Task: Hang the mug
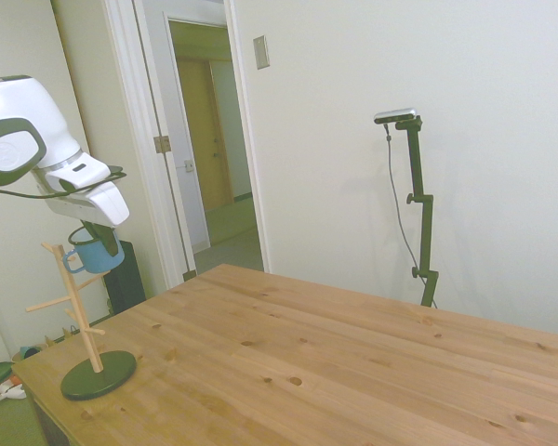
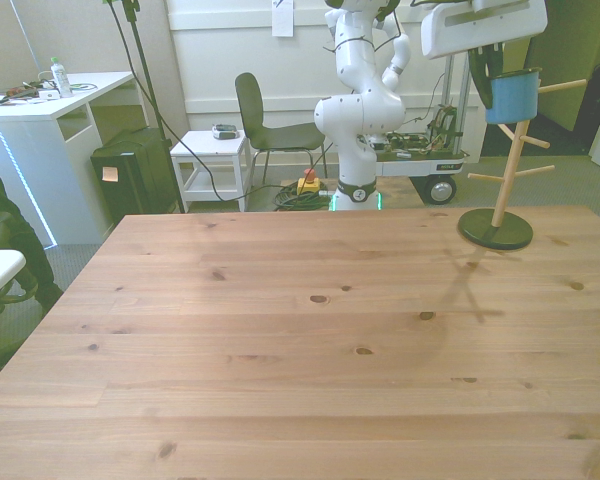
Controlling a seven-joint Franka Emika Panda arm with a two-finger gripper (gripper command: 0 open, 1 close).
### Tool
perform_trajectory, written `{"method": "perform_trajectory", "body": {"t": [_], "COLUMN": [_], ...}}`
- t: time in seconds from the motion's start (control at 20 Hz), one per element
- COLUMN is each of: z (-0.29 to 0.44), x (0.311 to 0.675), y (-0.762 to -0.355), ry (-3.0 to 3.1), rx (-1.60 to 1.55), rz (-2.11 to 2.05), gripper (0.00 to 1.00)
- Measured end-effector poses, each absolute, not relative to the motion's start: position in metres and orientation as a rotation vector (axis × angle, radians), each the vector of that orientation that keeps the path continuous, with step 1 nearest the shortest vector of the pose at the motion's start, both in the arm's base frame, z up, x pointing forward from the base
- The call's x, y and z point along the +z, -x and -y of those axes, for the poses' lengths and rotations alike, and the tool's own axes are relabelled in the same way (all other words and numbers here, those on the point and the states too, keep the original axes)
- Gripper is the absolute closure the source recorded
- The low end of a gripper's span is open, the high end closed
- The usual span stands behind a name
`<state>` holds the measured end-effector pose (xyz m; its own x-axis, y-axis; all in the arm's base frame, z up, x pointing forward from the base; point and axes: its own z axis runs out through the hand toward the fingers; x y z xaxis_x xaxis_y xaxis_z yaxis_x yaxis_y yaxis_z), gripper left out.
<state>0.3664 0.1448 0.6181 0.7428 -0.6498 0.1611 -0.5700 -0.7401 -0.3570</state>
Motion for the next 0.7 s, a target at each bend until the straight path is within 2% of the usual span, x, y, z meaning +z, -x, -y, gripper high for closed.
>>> {"method": "perform_trajectory", "body": {"t": [0.7], "z": [-0.175], "x": [0.595], "y": [-0.384], "ry": [2.669], "rx": [-0.278], "rz": [-0.920], "gripper": [1.00]}}
